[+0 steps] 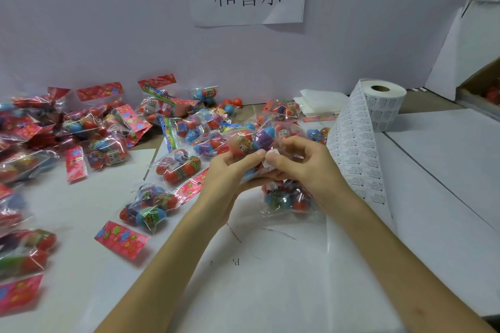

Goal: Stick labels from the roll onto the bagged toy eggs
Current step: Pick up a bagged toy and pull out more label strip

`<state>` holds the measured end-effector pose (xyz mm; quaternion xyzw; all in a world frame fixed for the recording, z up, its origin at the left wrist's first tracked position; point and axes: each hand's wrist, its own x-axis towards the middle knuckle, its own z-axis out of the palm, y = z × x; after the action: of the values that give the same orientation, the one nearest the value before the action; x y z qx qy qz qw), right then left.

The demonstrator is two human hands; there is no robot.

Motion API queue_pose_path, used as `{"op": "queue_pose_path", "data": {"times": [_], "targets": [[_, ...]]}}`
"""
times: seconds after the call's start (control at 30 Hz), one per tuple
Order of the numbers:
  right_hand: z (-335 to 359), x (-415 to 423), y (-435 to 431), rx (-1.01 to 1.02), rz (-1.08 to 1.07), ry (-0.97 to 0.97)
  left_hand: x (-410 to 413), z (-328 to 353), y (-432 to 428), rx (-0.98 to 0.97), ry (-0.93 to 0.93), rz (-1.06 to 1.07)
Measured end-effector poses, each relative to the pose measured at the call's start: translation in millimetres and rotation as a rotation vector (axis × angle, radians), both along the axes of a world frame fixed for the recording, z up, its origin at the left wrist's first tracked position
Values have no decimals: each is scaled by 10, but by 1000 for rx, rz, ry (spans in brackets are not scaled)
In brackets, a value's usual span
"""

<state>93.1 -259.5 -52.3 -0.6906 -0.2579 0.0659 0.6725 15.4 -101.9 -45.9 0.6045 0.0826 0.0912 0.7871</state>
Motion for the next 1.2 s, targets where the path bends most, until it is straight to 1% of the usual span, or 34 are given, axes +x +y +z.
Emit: {"op": "queue_pose_path", "data": {"times": [0.1,0.2,0.27,0.33,0.43,0.53,0.63,0.7,0.77,0.87,0.97,1.13,1.2], "targets": [[-2,19,-24,31,52,47,5,-5,5,-30,22,-10],[24,14,-38,98,133,160,11,2,15,-55,27,-12],[29,6,-26,125,137,174,10,3,9,-38,17,2],[13,2,-5,93,89,102,5,1,-1,5,-3,30],[-17,-10,4,-56,-17,-89,-2,-14,-24,39,-11,50],[-13,-10,-6,-81,6,-124,-6,-10,-27,11,11,50],[0,-10,-5,-70,71,-111,-6,6,-16,-52,8,41],[-3,-13,-1,-31,102,-78,-10,17,-6,-56,-8,39],[10,-23,1,23,92,-35,-10,14,-5,-46,-24,25],[19,-4,-2,52,39,-36,-11,17,-4,-54,-19,-29],[32,-17,-2,103,99,25,-25,46,16,-126,-5,-78],[71,-24,-23,132,142,122,-20,37,12,-132,-13,-93],[85,-30,-21,101,110,118,-10,19,15,-111,-10,-87]]}}
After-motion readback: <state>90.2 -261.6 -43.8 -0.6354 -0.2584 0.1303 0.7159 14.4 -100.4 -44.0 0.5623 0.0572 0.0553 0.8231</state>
